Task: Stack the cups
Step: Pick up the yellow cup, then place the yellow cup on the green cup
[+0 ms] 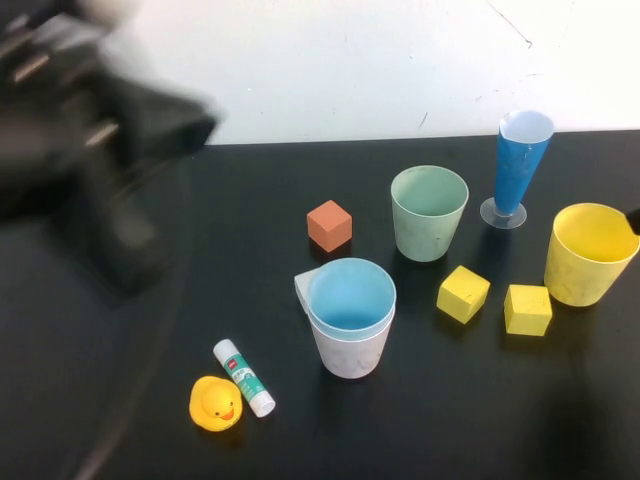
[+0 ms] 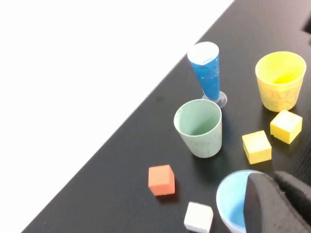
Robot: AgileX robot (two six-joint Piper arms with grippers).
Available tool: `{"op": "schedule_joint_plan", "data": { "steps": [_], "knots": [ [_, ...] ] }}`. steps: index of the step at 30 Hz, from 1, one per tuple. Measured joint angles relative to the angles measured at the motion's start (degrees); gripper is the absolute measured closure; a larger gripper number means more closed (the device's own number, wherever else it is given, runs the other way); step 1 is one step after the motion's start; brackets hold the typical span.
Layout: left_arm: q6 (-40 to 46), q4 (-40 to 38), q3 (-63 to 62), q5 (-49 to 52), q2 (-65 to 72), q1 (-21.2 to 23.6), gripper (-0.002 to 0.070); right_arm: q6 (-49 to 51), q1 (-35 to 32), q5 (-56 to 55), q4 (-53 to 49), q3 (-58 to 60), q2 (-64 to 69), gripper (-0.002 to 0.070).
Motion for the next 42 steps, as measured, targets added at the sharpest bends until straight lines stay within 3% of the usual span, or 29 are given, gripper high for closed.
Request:
{"op": "schedule_joint_plan", "data": {
  "steps": [4, 14, 17, 21, 23, 30, 35, 42],
  "knots": [
    [0.0, 0.1, 9.3, -3.4, -9.2, 0.0, 0.0673, -1.9, 0.0, -1.6, -0.7, -5.0, 7.5, 0.0300],
    [0.0, 2.2, 21.5, -4.7, -21.8, 0.0, 0.0673, -4.2, 0.1, -1.4, -1.3, -8.6, 20.8, 0.0288],
    [0.0, 2.2, 21.8, -5.4, -23.5, 0.0, 0.0673, -4.2, 0.1, 0.6, -0.7, -8.8, 22.4, 0.0352],
    [0.0, 2.4, 22.0, -6.0, -24.6, 0.0, 0.0673, -4.2, 0.1, 5.2, 2.8, -10.7, 22.7, 0.0582],
    [-0.4, 2.5, 22.0, -5.7, -24.7, 0.0, 0.0673, -4.1, 0.5, 8.9, 5.0, -13.0, 22.7, 0.0630],
    [-2.3, 2.6, 22.0, -4.6, -24.7, 0.0, 0.0673, -2.6, 9.8, 17.7, 4.3, -26.9, 22.5, 0.0648],
    [-3.0, 2.7, 22.2, -4.2, -24.7, 0.0, 0.0673, 1.5, 17.8, 11.8, -5.9, -36.1, 23.0, 0.0648],
    [-3.5, 2.7, 22.2, -1.1, -24.7, 0.0, 0.0673, 2.7, 20.4, 5.5, -10.2, -43.3, 29.5, 0.0648]
  ]
}}
